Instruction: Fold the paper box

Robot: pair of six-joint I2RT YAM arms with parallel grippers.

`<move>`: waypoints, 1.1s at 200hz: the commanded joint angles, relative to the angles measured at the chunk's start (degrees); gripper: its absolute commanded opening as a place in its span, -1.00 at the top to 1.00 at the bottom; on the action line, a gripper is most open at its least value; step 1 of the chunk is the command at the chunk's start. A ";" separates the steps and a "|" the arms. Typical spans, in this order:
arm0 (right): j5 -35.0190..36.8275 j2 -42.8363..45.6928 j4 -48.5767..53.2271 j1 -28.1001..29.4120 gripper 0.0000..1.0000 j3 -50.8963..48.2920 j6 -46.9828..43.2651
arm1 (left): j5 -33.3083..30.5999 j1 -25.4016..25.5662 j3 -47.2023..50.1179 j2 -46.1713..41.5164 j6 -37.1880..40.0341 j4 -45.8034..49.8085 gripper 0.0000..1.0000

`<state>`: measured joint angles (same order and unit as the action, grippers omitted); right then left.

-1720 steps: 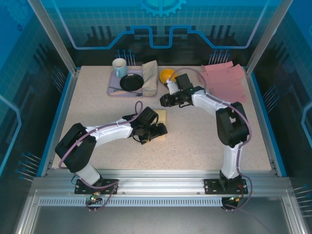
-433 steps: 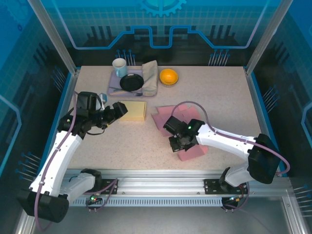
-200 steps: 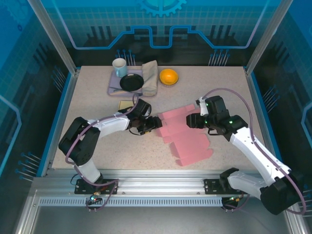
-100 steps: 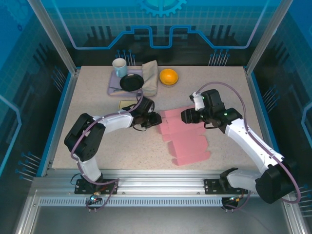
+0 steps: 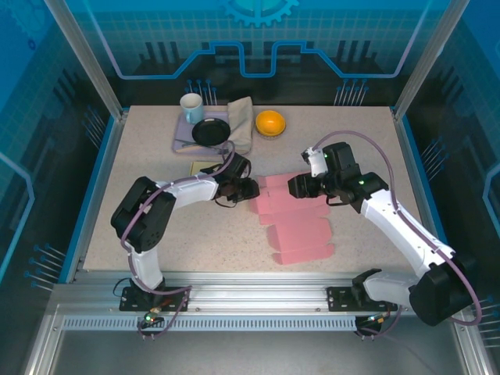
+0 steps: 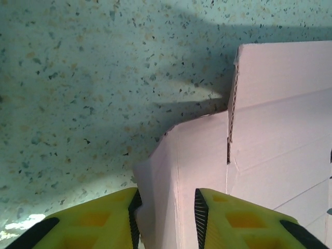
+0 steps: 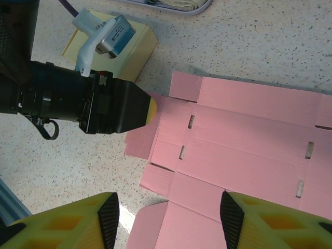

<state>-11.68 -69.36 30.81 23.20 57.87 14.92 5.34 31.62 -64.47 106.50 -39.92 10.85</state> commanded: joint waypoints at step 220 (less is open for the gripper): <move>-4.53 -7.33 0.04 -0.45 -0.12 3.45 -1.68 | -10.13 -0.49 -5.93 -0.94 10.75 10.86 0.70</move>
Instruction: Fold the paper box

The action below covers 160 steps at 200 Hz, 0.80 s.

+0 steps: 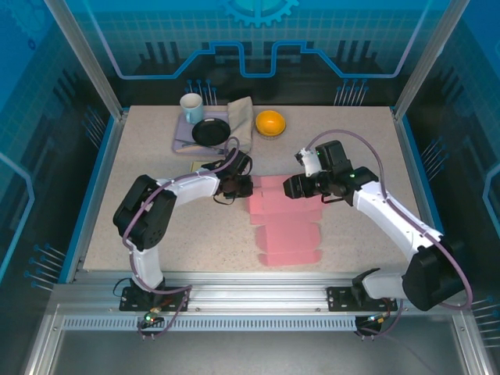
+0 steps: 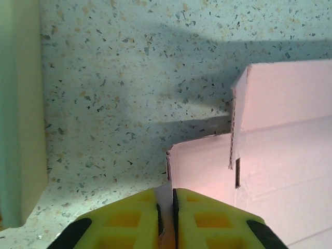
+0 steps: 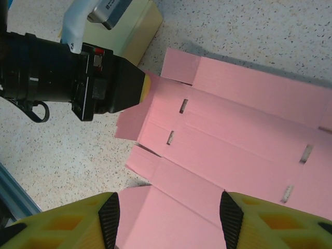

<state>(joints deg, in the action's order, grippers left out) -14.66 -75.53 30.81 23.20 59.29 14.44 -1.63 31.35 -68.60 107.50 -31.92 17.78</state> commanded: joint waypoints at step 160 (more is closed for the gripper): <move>-12.32 -22.69 15.00 -0.90 -0.29 22.82 -46.06 | 0.29 -0.20 2.74 -14.04 14.33 2.43 1.00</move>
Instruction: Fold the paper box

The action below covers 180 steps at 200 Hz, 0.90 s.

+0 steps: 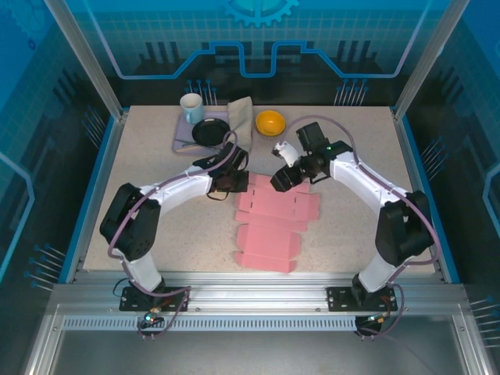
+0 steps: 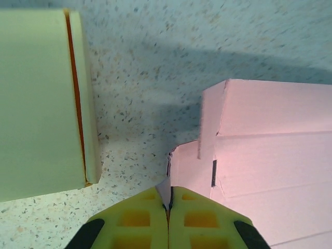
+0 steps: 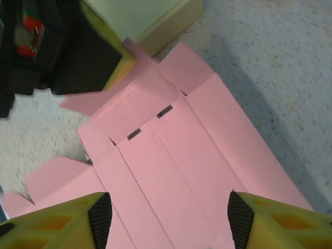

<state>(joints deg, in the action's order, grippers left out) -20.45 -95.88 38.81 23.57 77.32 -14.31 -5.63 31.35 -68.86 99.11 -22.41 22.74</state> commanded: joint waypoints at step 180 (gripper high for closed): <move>-7.38 -5.31 24.62 -9.33 -0.20 7.89 -44.93 | 10.16 2.15 25.64 -26.86 20.55 -34.38 1.00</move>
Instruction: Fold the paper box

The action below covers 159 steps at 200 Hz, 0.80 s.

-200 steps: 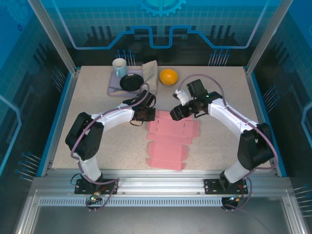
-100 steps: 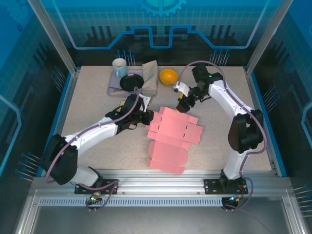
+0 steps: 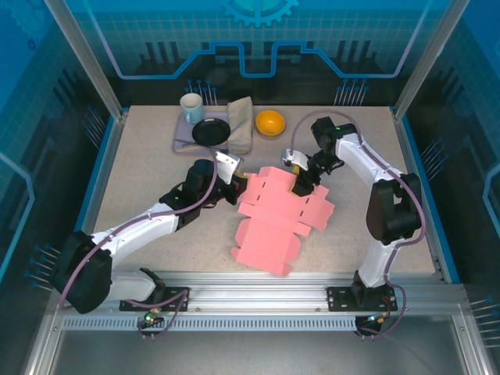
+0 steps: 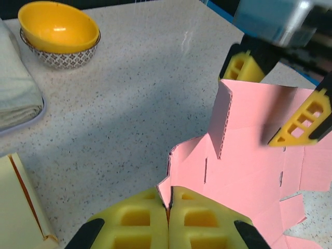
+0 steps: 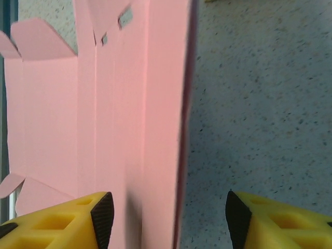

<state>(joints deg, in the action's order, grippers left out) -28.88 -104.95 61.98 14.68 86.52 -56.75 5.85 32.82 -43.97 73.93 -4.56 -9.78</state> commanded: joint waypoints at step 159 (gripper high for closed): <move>6.80 13.85 -1.99 -0.55 0.45 -8.77 -4.77 | -6.70 2.78 2.18 -4.47 5.02 -2.70 1.00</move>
<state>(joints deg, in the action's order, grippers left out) -23.44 -92.03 59.72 14.22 78.30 -61.12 0.82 35.11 -42.83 71.64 -0.89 -9.76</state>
